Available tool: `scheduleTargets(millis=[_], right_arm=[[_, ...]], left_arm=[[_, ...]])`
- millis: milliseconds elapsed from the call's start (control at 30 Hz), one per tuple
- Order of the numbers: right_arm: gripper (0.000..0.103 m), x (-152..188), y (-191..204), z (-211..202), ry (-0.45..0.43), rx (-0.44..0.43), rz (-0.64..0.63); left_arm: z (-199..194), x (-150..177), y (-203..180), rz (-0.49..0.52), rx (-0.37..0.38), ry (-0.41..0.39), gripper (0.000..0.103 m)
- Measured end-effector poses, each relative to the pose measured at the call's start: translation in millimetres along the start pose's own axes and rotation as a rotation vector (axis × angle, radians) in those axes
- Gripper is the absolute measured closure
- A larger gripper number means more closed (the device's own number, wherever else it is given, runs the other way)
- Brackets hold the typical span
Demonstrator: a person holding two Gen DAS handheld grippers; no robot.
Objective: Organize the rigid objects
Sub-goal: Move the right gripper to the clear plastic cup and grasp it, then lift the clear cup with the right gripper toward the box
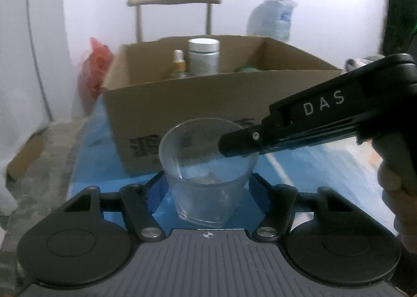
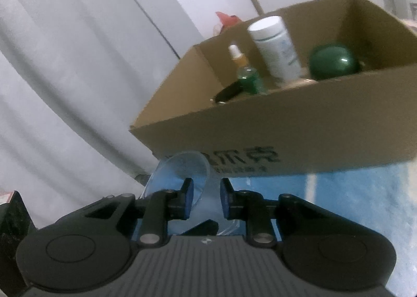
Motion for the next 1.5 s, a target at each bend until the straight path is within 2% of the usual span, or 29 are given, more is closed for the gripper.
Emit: scheduleTargets(millis=[200, 300, 500, 1000, 1500], right_arm=[[0.079, 11, -21, -37, -0.031, 0.036, 0.039], [0.079, 13, -28, -49, -0.050, 0.049, 0.048], [0.079, 12, -29, -51, -0.079, 0.063, 0.032], [0.079, 9, -34, -47, -0.066, 0.043, 0.046], [0.080, 11, -28, -46, -0.077, 0.065, -0.005]], left_arm=[[-2, -6, -29, 0.045, 0.091, -0.009, 0.036], [0, -9, -38, 0.065, 0.108, -0.005, 0.036], [7, -17, -42, 0.093, 0.094, 0.017, 0.033], [22, -26, -47, 0.111, 0.067, 0.050, 0.031], [20, -24, -46, 0.102, 0.070, 0.036, 0.032]])
Point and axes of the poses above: each gripper's, at about its wrist camera, not at the fingertips, and z roughly the way its jaws point, y to its left, x to its underside, the point moved 1 cm from there along z, roughly the way its jaws point, and after that the axes turned 15 degrees about z, right-handed, at the moved point
